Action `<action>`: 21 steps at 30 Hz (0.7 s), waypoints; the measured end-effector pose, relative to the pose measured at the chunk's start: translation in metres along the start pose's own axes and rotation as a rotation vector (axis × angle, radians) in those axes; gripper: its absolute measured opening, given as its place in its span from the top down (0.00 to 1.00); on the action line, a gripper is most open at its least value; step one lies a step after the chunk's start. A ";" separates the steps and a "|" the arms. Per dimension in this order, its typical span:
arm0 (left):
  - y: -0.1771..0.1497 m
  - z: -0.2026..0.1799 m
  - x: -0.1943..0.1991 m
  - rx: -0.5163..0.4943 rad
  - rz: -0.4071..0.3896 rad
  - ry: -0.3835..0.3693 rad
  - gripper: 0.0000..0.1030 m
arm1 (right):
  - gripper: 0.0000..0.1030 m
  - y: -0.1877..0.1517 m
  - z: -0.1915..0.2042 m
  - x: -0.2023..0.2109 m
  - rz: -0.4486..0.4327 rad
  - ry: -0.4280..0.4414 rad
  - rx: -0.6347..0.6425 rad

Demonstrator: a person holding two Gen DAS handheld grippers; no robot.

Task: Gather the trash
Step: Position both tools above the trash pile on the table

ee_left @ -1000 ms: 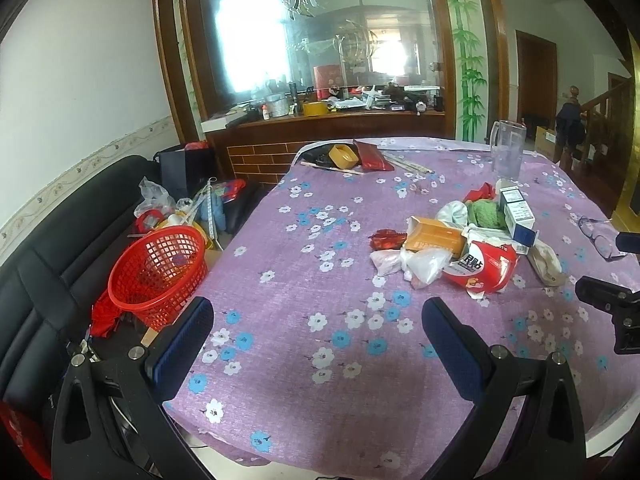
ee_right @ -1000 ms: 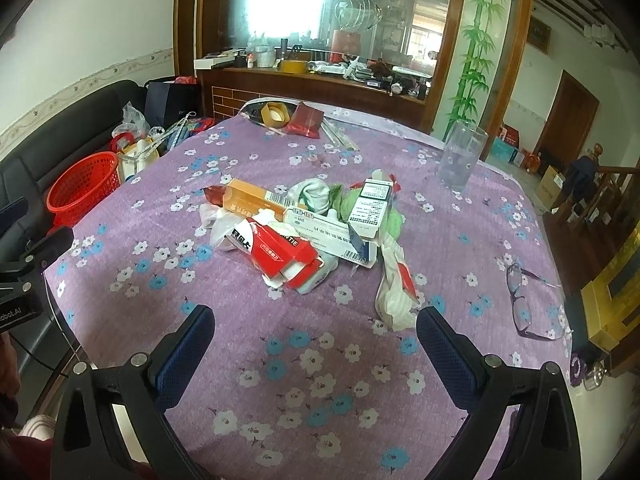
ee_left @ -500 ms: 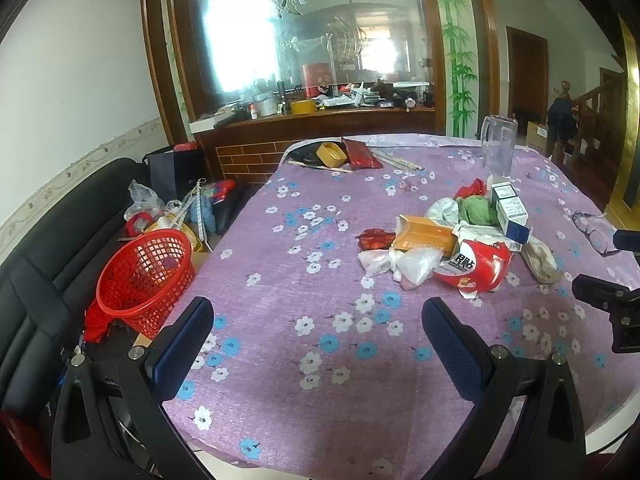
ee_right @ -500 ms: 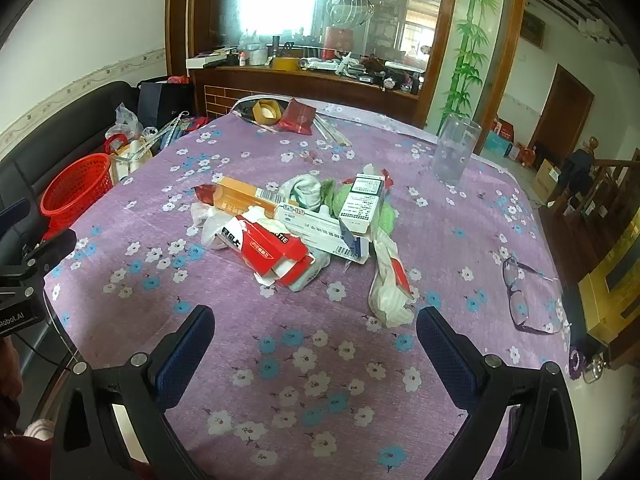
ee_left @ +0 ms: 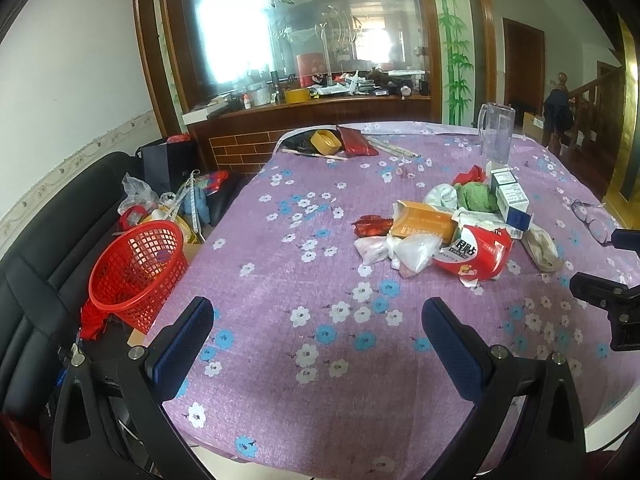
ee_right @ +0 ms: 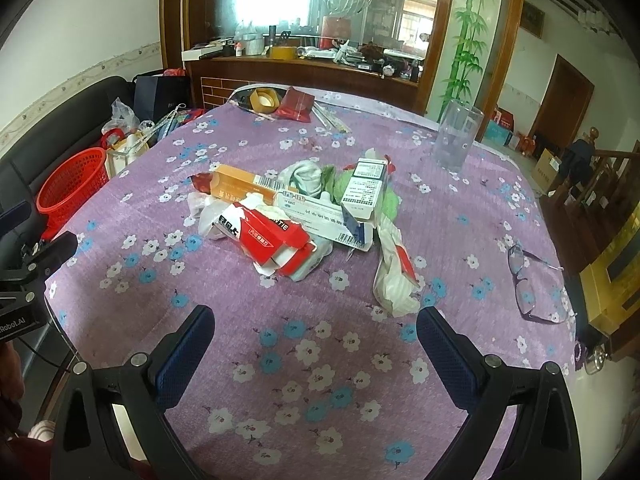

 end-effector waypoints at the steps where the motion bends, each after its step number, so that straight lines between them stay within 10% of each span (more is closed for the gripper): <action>1: -0.001 0.000 -0.001 0.001 0.002 -0.002 0.00 | 0.01 0.000 0.000 -0.001 0.004 0.000 -0.002; 21: -0.019 -0.001 -0.017 0.024 0.064 -0.042 0.00 | 0.01 -0.012 0.003 -0.022 0.091 -0.023 -0.002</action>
Point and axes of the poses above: each gripper's, at about its wrist camera, not at the fingertips, and x roughly against the way its jaws point, z to its left, y to its top, the point moved 5 cm from there along -x, roughly the way its jaws point, and after that the axes turned 7 degrees about -x, right-handed, at the moved point
